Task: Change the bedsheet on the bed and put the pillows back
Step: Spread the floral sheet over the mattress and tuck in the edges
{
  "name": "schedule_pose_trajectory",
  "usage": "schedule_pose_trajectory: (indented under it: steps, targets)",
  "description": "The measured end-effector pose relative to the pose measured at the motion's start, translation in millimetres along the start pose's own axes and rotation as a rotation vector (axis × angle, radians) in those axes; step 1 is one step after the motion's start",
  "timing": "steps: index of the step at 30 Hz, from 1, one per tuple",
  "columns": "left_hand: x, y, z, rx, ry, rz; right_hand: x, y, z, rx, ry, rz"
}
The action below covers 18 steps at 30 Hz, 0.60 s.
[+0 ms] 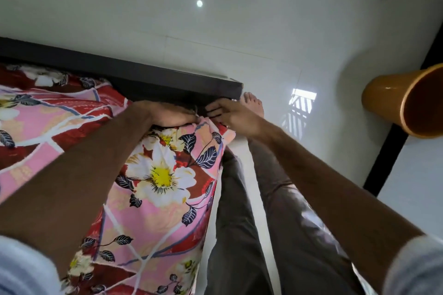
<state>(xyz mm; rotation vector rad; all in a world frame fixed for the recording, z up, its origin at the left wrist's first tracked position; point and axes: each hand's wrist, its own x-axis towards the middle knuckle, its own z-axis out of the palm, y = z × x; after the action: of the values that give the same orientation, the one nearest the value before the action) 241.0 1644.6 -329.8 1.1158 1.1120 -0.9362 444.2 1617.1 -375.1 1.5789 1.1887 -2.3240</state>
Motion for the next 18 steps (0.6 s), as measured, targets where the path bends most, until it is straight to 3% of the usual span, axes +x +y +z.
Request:
schedule_pose_trajectory:
  steps: [6, 11, 16, 18]
  targets:
    - [2, 5, 2, 0.043, -0.049, -0.015, -43, 26, -11, -0.675, -0.211, 0.027]
    - [6, 3, 6, 0.02, 0.0, -0.03, -10, 12, 12, -0.874, -0.032, 0.028]
    - [14, -2, 10, -0.039, 0.022, -0.015, -13, -21, 13, -0.479, -0.205, 0.315]
    - [16, -4, 13, -0.051, 0.036, -0.019, 31, 9, 8, -0.357, -0.276, 0.363]
